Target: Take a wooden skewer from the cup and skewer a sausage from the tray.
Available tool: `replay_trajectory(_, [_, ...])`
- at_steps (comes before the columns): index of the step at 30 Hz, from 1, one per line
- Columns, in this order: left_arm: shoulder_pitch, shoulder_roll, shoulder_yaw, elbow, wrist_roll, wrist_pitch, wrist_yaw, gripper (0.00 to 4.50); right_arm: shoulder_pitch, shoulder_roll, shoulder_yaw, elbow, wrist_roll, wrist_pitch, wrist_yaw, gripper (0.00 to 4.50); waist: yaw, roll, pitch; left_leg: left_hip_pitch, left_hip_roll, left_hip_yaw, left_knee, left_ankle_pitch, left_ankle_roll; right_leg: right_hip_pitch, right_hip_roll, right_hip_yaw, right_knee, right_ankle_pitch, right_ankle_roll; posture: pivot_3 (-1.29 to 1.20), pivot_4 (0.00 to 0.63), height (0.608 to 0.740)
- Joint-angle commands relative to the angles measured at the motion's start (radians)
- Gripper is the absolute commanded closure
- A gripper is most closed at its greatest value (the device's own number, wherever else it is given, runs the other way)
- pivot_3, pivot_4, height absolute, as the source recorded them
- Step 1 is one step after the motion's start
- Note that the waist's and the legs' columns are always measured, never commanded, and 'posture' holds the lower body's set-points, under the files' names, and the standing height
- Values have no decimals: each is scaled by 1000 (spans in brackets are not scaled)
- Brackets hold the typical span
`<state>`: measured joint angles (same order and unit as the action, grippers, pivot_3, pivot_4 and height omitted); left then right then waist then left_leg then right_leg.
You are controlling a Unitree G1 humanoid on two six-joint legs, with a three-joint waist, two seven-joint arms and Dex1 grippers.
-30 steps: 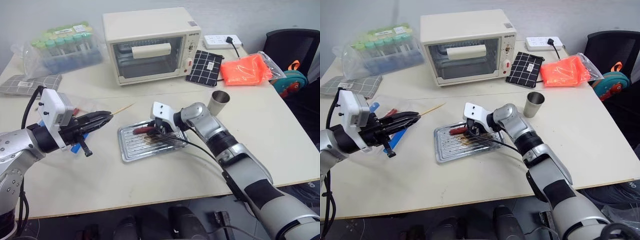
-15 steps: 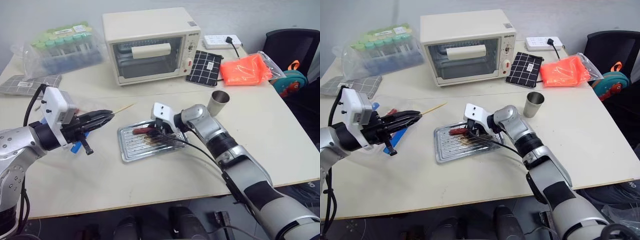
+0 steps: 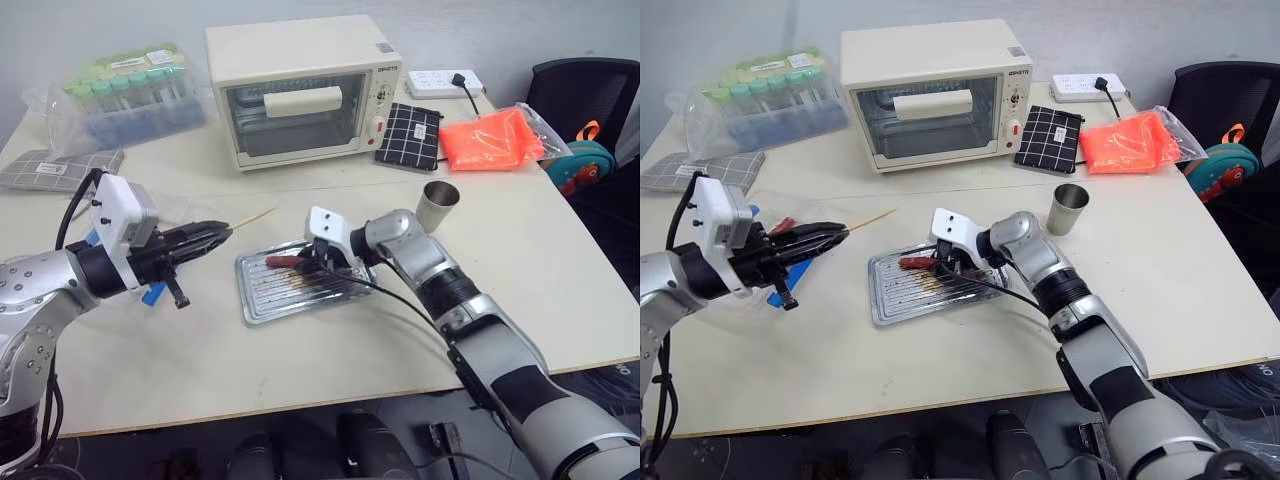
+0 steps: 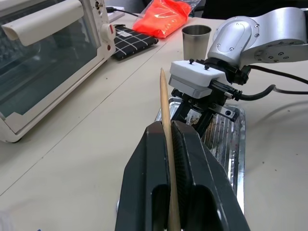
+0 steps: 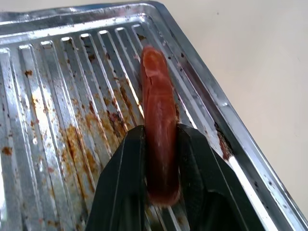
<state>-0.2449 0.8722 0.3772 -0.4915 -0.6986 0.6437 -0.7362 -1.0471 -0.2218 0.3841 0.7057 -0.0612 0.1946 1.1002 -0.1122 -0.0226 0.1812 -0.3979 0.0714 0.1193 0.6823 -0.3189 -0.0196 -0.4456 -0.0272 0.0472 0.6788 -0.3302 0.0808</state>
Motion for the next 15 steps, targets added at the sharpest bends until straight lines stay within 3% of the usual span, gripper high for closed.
replay_trajectory(1, [-17, 2, 0, -1, 10, -29, -6, 4500, 5, -13, -10, -41, -5, 6, 11, 3506, 0, 0, 0, 0, 0, 0, 0, 0, 0, 0, 0, 0, 0, 0, 0, 0, 150, 740])
replay_trajectory(15, [-18, 0, 0, -10, 9, -30, 1, 4500, 4, 12, -5, -8, -14, -13, -23, 3506, -1, 0, 0, 0, 0, 0, 0, 0, 0, 0, 0, 0, 0, 0, 0, 0, 150, 740])
